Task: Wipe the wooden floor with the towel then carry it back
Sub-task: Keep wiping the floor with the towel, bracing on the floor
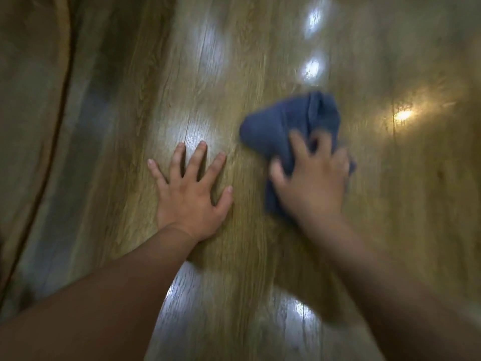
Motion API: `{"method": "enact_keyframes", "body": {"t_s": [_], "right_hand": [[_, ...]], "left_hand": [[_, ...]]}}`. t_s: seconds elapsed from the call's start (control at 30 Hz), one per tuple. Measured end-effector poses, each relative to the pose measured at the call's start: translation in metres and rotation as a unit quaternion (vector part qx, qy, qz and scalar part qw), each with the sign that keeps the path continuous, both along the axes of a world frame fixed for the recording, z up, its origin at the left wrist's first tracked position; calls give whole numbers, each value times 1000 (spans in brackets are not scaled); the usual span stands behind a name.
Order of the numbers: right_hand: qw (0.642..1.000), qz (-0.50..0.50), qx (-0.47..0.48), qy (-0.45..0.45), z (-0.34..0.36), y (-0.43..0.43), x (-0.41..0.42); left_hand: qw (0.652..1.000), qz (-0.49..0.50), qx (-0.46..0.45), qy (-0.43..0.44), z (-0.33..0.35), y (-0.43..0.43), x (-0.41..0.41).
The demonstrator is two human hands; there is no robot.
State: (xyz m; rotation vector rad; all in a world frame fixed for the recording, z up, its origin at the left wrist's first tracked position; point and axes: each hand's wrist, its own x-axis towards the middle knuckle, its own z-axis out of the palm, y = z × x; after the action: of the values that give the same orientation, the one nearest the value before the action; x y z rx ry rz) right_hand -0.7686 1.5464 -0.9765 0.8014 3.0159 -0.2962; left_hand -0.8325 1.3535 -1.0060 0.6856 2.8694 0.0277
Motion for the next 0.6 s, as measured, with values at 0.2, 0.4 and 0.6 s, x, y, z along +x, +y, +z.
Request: {"method": "enact_keyframes", "body": {"t_s": [0.2, 0.4, 0.6], "right_hand": [[993, -52, -93, 52, 4, -89, 163], [999, -10, -19, 49, 5, -10, 36], [1000, 7, 14, 6, -17, 108, -185]], "left_hand": [[1000, -3, 7, -15, 1, 0, -3], [1000, -8, 23, -10, 4, 3, -2], [1000, -4, 22, -13, 0, -1, -1]]}}
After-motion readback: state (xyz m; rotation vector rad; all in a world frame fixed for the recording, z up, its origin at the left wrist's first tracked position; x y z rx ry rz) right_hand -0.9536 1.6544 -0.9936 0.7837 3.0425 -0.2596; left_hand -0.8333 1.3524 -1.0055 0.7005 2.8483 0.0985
